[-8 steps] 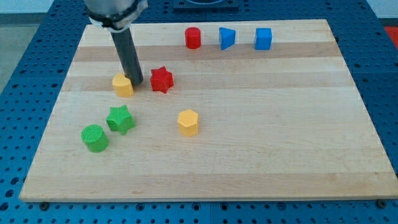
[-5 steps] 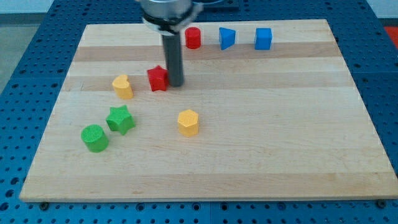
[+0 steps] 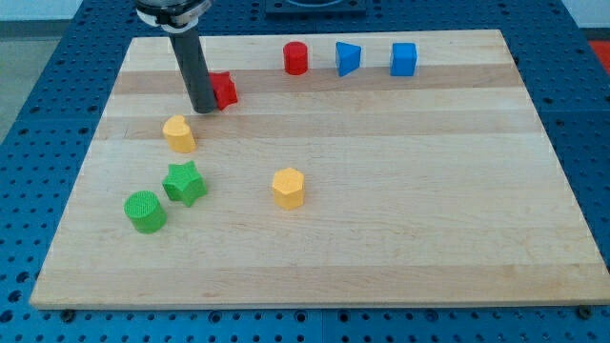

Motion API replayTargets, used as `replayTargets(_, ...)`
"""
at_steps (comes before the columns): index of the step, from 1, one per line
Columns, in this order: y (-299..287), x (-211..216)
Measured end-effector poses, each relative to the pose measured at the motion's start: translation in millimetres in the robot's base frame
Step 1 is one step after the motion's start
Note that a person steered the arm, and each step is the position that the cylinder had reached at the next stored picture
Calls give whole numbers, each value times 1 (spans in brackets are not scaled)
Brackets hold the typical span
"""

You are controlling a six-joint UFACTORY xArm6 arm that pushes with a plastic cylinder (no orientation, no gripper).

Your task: Place the red star bottom left to the red circle

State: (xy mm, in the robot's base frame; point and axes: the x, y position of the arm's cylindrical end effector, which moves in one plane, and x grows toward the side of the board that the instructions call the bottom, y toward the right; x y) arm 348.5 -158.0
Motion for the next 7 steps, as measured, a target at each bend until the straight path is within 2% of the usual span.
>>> replayTargets(2, -4, -7)
replayTargets(3, -5, -27)
replayTargets(5, 16, 1)
replayTargets(6, 30, -33)
replayTargets(7, 34, -50)
